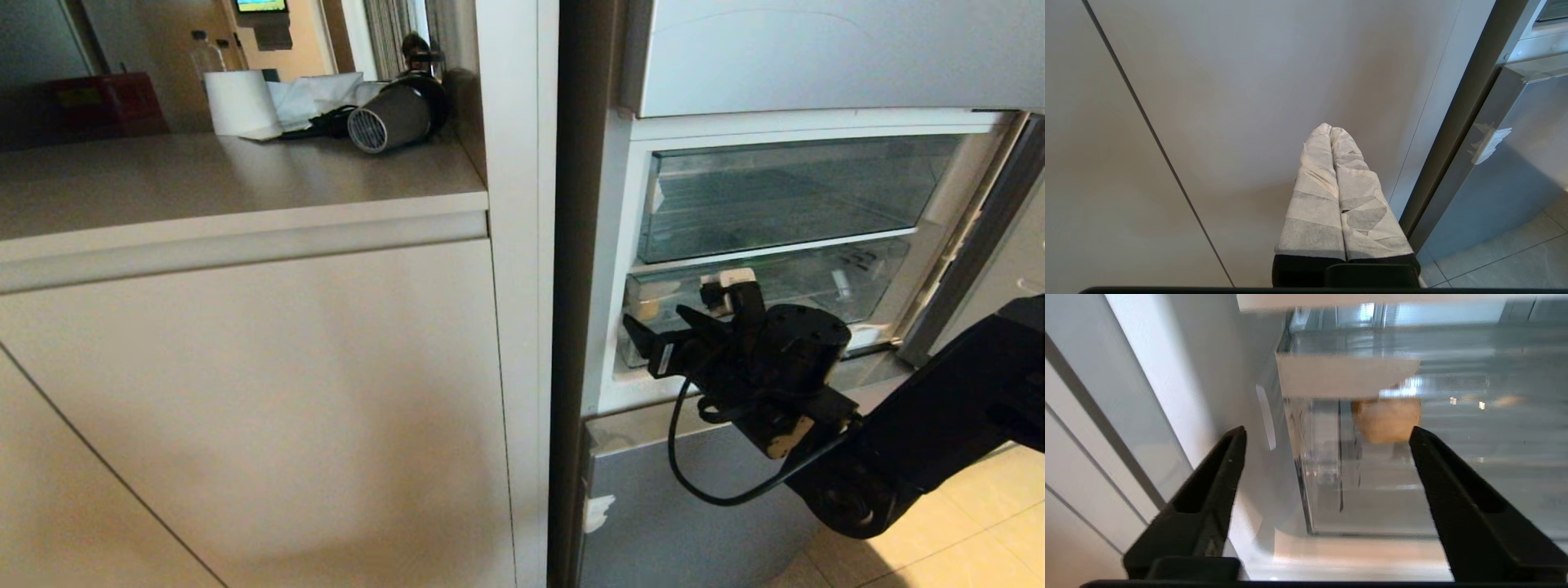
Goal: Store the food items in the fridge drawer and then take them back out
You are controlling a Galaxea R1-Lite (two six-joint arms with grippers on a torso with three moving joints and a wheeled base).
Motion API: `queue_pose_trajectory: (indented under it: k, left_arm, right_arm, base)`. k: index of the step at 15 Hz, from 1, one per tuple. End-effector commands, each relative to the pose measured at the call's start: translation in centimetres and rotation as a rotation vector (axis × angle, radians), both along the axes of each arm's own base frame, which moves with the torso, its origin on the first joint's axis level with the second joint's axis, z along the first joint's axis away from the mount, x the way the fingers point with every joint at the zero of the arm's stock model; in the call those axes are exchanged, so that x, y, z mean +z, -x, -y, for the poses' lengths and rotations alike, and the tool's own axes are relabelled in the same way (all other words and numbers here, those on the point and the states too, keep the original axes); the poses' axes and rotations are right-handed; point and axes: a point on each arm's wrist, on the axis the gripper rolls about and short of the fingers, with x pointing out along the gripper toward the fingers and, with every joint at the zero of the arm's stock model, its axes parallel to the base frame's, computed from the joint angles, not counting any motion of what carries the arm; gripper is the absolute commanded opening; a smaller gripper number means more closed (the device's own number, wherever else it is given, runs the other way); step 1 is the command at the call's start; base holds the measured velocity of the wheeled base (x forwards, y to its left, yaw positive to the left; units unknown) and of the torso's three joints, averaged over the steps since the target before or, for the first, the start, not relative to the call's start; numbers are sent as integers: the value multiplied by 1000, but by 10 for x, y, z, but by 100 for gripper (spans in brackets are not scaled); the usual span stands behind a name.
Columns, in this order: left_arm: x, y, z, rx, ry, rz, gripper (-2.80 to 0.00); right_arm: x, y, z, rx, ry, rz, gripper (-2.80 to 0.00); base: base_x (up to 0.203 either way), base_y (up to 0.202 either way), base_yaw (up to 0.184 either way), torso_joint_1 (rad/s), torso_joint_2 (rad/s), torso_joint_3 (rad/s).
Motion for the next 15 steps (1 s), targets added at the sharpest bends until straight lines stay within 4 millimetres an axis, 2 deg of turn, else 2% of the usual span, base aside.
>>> queue_pose_trajectory:
  k: [1, 12, 13, 14, 15]
  left_arm:
    - [0, 0, 0, 0, 1, -1, -280]
    - [0, 0, 0, 0, 1, -1, -280]
    - [0, 0, 0, 0, 1, -1, -280]
    - [0, 0, 0, 0, 1, -1, -280]
    - [0, 0, 0, 0, 1, -1, -280]
  right_arm:
    - [2, -3, -1, -1, -6, 16, 0]
    - [-2, -12, -5, -3, -2, 17, 0]
    - [-2, -12, -5, -3, -3, 18, -72]
    - [-3, -12, -5, -3, -2, 16, -280]
    - [-2, -12, -5, -3, -3, 16, -280]
  base:
    - [0, 0, 0, 0, 0, 0]
    - [0, 0, 0, 0, 0, 0]
    - [0, 0, 0, 0, 0, 0]
    - [0, 0, 0, 0, 0, 0]
    - [0, 0, 0, 0, 0, 0]
